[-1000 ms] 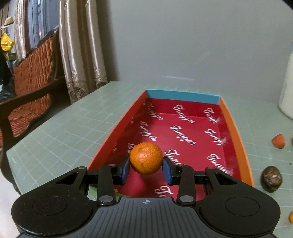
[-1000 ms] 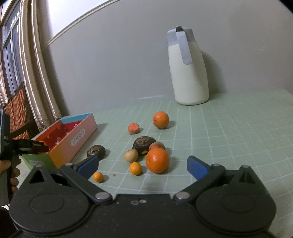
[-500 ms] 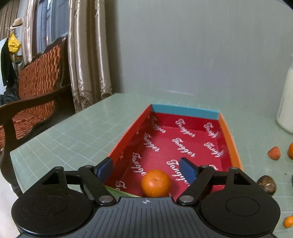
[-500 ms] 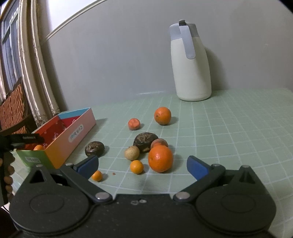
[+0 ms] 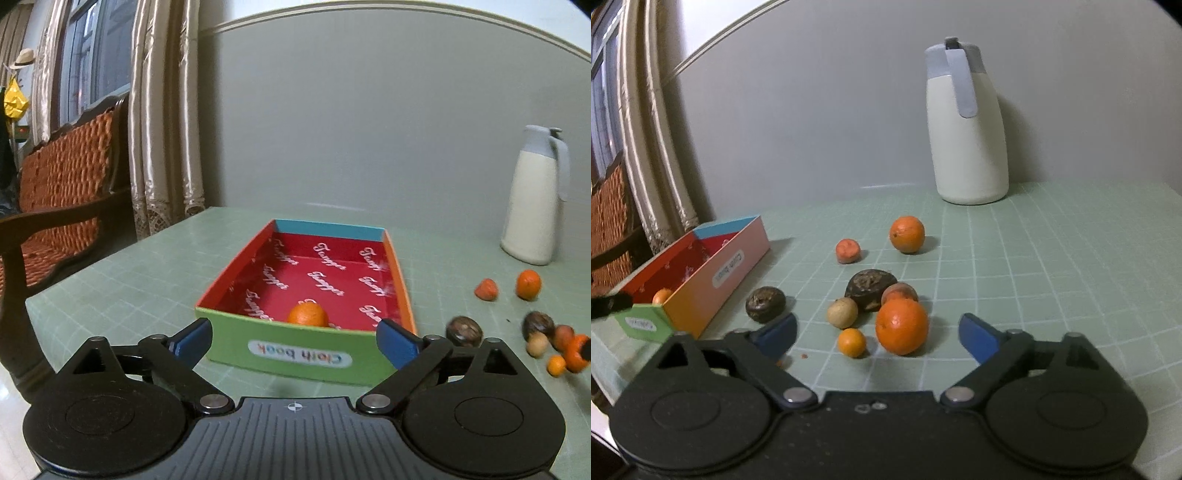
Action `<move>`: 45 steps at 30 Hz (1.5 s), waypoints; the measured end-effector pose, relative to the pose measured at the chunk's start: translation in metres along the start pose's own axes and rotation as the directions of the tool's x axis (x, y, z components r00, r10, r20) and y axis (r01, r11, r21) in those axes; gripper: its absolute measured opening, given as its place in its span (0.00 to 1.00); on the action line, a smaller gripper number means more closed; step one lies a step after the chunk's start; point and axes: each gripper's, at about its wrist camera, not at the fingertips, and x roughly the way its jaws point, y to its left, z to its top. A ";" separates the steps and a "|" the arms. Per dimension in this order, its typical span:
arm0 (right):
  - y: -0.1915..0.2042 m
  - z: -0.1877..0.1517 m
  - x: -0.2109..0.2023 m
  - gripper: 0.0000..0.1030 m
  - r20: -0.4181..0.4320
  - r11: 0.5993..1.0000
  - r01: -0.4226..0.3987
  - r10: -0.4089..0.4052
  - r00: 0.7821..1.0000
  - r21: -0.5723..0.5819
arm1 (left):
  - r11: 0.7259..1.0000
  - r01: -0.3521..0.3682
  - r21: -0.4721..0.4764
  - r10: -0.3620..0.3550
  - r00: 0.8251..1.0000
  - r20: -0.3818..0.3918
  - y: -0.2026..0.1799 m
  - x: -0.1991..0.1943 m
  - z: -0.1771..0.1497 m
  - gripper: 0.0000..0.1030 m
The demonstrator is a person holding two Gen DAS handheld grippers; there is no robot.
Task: Organize fruits
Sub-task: 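Grasp the second large orange with the right gripper, then carry the orange with the right gripper into the red box and release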
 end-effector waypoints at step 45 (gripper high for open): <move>0.108 0.025 0.013 0.35 0.012 0.960 -0.240 0.244 0.970 -0.145 | 0.978 -0.156 -0.136 0.160 0.987 0.020 0.088 -0.012 -0.022 1.00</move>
